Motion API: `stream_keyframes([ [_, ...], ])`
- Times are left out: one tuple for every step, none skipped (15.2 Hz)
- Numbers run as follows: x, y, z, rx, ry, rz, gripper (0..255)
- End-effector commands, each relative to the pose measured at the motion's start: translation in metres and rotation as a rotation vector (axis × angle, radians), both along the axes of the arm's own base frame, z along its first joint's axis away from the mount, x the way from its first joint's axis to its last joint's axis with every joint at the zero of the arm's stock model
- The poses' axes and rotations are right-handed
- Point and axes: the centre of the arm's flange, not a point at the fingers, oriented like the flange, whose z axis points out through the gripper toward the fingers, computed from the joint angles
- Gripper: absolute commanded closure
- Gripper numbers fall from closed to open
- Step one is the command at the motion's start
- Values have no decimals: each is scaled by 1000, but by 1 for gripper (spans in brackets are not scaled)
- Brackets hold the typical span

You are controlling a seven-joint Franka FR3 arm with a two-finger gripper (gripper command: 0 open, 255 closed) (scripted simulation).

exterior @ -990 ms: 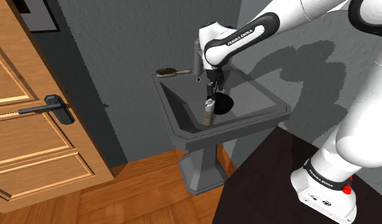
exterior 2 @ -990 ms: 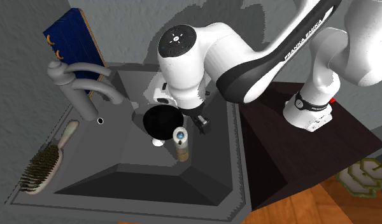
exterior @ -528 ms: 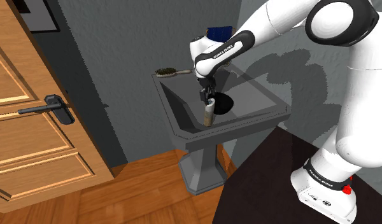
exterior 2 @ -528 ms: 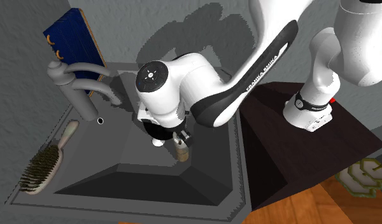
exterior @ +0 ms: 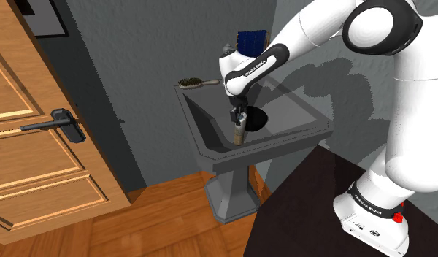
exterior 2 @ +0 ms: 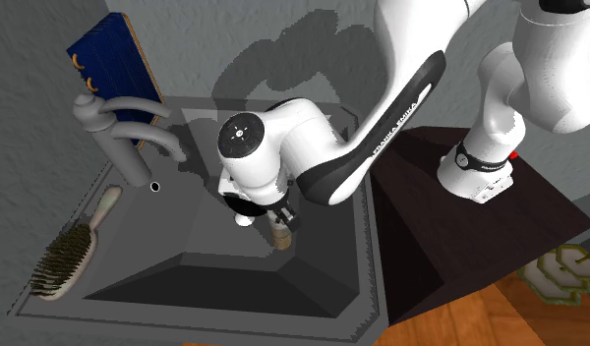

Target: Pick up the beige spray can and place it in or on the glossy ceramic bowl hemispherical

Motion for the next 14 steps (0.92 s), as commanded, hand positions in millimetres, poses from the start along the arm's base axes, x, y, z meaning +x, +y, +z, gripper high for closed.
stream_keyframes([
  [0,0,-1,0,0,0,0],
  [0,0,-1,0,0,0,0],
  [0,0,-1,0,0,0,0],
  [0,0,-1,0,0,0,0],
  [0,0,-1,0,0,0,0],
  [0,0,-1,0,0,0,0],
  [0,0,-1,0,0,0,255],
  [0,0,-1,0,0,0,255],
  [0,0,-1,0,0,0,255],
  [0,0,-1,0,0,0,255],
  [0,0,-1,0,0,0,255],
  [0,-1,-1,0,0,0,255],
  [0,0,-1,0,0,0,255],
  [0,-1,-1,0,0,0,255],
])
